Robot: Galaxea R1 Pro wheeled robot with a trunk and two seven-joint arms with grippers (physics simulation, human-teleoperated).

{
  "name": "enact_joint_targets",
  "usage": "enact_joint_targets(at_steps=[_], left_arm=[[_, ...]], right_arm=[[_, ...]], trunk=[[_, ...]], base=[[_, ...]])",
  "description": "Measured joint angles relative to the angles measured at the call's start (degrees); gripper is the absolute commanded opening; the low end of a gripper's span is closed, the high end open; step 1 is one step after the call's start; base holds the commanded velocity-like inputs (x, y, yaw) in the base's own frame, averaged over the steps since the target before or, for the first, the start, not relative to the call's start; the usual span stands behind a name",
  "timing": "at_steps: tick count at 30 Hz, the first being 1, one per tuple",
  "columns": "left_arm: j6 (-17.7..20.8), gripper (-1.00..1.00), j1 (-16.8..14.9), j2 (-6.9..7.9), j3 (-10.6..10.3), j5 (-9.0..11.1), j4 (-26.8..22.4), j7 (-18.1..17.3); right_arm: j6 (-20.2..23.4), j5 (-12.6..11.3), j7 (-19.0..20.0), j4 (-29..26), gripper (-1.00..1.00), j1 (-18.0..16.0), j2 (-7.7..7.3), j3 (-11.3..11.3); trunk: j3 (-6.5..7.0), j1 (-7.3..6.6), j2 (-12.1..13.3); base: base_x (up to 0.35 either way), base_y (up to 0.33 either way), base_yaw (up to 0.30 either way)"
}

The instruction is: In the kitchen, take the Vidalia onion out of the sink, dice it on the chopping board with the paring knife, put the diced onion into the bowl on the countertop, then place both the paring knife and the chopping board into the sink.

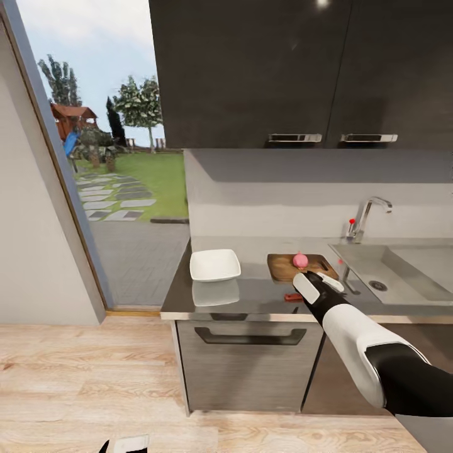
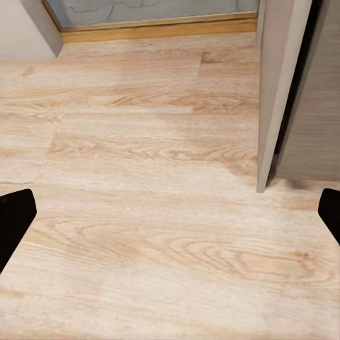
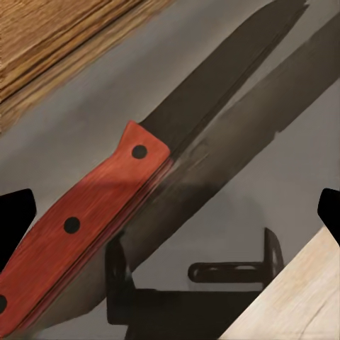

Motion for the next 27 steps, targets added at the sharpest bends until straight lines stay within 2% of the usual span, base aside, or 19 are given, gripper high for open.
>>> enact_joint_targets(at_steps=[21, 27], left_arm=[[0.0, 1.00, 0.0, 0.06, 0.1, 0.0, 0.0, 0.0], [0.0, 1.00, 0.0, 0.06, 0.0, 0.0, 0.0, 0.0]], right_arm=[[-0.3, 0.0, 0.1, 0.8, 1.00, 0.0, 0.75, 0.0], [-1.4, 0.0, 0.2, 1.3, 1.00, 0.0, 0.79, 0.0]], trunk=[[0.00, 0.00, 0.0], [0.00, -0.01, 0.0]], base=[[0.001, 0.027, 0.000], [0.103, 0.060, 0.000]])
